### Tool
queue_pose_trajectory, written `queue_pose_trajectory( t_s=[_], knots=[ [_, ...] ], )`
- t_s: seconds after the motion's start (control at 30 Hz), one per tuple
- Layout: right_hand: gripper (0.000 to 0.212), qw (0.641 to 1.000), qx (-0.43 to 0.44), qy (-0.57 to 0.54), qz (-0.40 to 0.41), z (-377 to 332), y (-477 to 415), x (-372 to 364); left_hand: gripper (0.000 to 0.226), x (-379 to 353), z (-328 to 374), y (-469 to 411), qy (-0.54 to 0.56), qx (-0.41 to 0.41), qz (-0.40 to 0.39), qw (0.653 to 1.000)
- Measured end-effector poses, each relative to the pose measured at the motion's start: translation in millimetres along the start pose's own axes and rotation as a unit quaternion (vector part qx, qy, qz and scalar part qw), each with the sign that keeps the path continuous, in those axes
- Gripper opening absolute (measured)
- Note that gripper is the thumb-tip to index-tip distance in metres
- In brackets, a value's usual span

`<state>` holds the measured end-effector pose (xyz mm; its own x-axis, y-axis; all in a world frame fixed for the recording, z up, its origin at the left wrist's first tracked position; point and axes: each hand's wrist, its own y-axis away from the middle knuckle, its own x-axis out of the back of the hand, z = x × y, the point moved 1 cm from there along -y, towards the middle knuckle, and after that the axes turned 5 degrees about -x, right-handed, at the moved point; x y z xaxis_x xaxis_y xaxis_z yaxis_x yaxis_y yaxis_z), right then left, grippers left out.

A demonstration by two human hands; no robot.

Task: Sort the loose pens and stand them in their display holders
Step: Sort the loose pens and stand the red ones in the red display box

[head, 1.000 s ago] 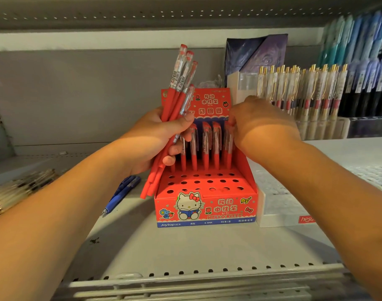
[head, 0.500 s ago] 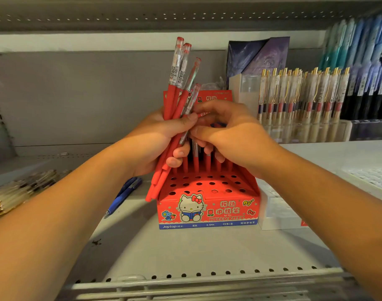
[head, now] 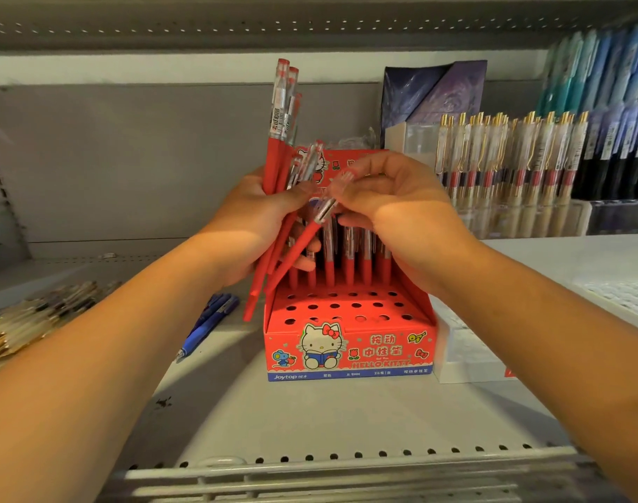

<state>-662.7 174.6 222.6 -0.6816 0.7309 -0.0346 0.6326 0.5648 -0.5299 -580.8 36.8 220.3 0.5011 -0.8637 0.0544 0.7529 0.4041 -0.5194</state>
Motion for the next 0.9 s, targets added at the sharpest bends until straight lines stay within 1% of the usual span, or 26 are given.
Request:
queue_pose_trajectory(
  t_s=[0.1,0.23,0.3,0.4,0.5,0.63,0.8,0.9],
  knots=[
    [0.024,0.998,0.025,-0.044,0.029,-1.5,-1.6,-1.6,0.005,3.9,0.0,-2.6,-0.055,-0.043,0.005,0.998],
    [0.028,0.998,0.039,-0.018,0.053,-0.4,-4.0,1.8,0.013,5.9,-2.2,-4.6,-0.113,-0.067,0.018,0.991],
    [0.029,0.997,0.040,0.018,0.068,3.9,-7.3,2.4,0.015,6.4,-1.8,-5.0,-0.100,-0.065,0.027,0.993],
    [0.033,0.987,0.062,0.118,0.087,13.5,-10.9,-0.6,0.015,6.8,0.1,-5.5,-0.070,-0.064,0.038,0.995],
    [0.037,0.984,0.083,0.135,0.081,20.3,-9.8,-5.8,0.001,5.5,-0.8,-5.7,-0.061,-0.060,0.036,0.996],
    [0.037,0.984,0.080,0.150,0.059,24.5,-7.5,-8.5,0.006,3.5,-2.2,-5.8,-0.062,-0.052,0.030,0.996],
    [0.041,0.965,0.132,0.216,0.068,23.9,-5.1,-12.4,0.017,3.9,0.2,-5.1,-0.034,-0.058,0.041,0.997],
    [0.042,0.961,0.152,0.225,0.052,24.1,-4.2,-12.5,0.020,4.4,2.0,-5.0,-0.020,-0.056,0.048,0.997]
  ],
)
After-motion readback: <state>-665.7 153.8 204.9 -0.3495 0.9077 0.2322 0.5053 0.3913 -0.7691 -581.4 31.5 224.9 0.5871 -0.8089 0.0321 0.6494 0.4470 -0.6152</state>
